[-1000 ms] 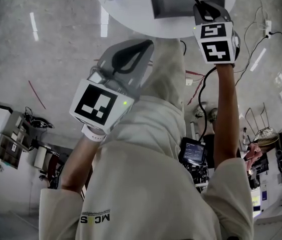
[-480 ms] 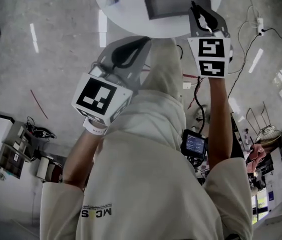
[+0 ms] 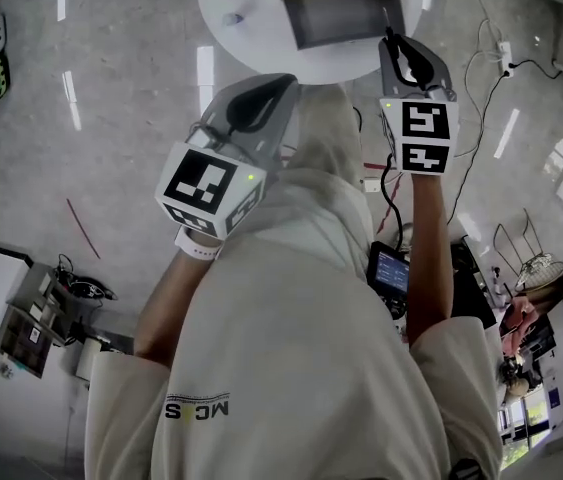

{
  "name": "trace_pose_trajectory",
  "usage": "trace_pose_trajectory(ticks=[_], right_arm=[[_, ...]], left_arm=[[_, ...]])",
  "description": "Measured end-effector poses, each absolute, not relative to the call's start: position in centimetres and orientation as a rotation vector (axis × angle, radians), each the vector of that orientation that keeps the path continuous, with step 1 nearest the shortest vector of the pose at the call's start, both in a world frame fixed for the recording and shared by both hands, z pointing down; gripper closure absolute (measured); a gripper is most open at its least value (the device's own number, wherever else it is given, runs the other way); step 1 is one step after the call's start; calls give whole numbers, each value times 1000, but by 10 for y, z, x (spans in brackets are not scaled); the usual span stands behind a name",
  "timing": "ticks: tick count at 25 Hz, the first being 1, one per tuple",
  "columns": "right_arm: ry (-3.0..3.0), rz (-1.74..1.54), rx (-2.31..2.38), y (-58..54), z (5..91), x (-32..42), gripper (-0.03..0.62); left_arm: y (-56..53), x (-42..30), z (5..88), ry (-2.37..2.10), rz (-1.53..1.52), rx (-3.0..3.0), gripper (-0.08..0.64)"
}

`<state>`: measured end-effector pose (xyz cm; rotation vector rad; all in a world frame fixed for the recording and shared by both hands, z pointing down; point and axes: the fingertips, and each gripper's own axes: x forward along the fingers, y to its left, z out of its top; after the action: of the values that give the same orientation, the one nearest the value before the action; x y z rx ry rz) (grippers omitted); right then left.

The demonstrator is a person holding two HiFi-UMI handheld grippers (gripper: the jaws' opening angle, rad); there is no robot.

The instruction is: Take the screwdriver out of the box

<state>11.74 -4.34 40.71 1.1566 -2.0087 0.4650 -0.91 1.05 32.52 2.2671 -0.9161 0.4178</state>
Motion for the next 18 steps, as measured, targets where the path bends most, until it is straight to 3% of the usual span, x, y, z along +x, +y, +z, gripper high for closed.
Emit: trace_pose_trajectory(ticks=[18], right_arm=[[-2119, 578, 1365, 21, 299, 123, 531]], left_arm=[[23, -14, 251, -940, 302, 2418, 560]])
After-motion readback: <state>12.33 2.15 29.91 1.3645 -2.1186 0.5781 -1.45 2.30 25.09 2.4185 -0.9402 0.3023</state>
